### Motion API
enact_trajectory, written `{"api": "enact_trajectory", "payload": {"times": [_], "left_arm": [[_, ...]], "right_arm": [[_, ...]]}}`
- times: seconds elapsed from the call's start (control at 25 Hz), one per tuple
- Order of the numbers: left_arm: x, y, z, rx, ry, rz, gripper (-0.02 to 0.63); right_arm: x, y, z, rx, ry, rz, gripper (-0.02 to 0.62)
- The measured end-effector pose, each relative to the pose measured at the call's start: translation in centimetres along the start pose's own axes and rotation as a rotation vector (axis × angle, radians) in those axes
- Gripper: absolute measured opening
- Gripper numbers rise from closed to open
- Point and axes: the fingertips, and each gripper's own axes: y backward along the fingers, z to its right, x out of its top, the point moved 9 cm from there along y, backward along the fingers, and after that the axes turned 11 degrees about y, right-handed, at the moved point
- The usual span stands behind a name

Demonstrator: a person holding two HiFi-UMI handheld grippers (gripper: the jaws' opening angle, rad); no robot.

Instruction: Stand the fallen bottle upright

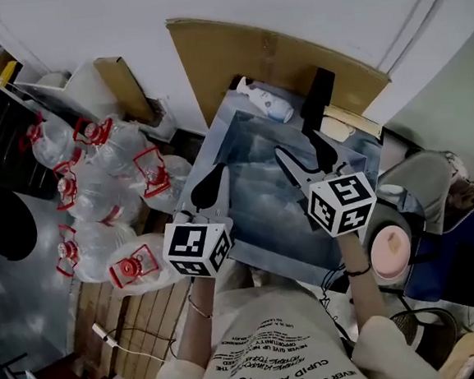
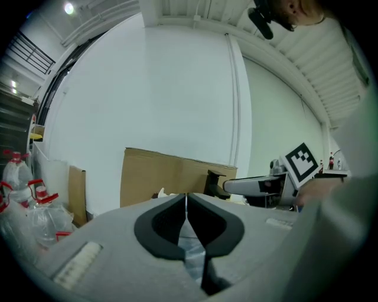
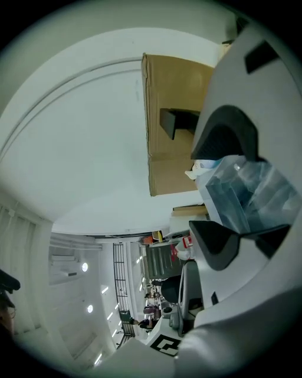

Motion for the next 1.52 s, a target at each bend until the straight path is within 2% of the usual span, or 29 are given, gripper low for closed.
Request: {"api": "enact_trajectory", "payload": {"times": [0.52,0.72,0.88,0.96,1.36,1.52], "left_arm": [[0.4,-6.9,-6.6,-0.153,0.037,-0.123,0.028],[0.3,-9.5,-8.3,-0.200,0.061,-0.150,0.028],[0.1,-10.9,-9.4,-0.226,0.074,-0.167,0.028],[0.1,-11.6,-9.9,-0.238,0.079,-0.177,0.028],[0.0,-14.9,-11.7,-0.275,0.112,-0.200,0.028],[-0.1,-15.8,-12.2,-0.274,0.132,-0.210,0.028]], "right_arm": [[0.9,-7.9,-0.1,-0.075,0.056,-0.119,0.316],[2.0,-10.4,-0.6,-0.081,0.114,-0.155,0.314],[2.3,-12.9,0.0,-0.082,0.103,-0.183,0.314],[2.6,-14.0,0.4,-0.085,0.134,-0.210,0.314],[2.3,-19.4,2.6,-0.024,0.244,-0.376,0.314],[2.0,-21.6,3.3,0.015,0.320,-0.455,0.314]]}}
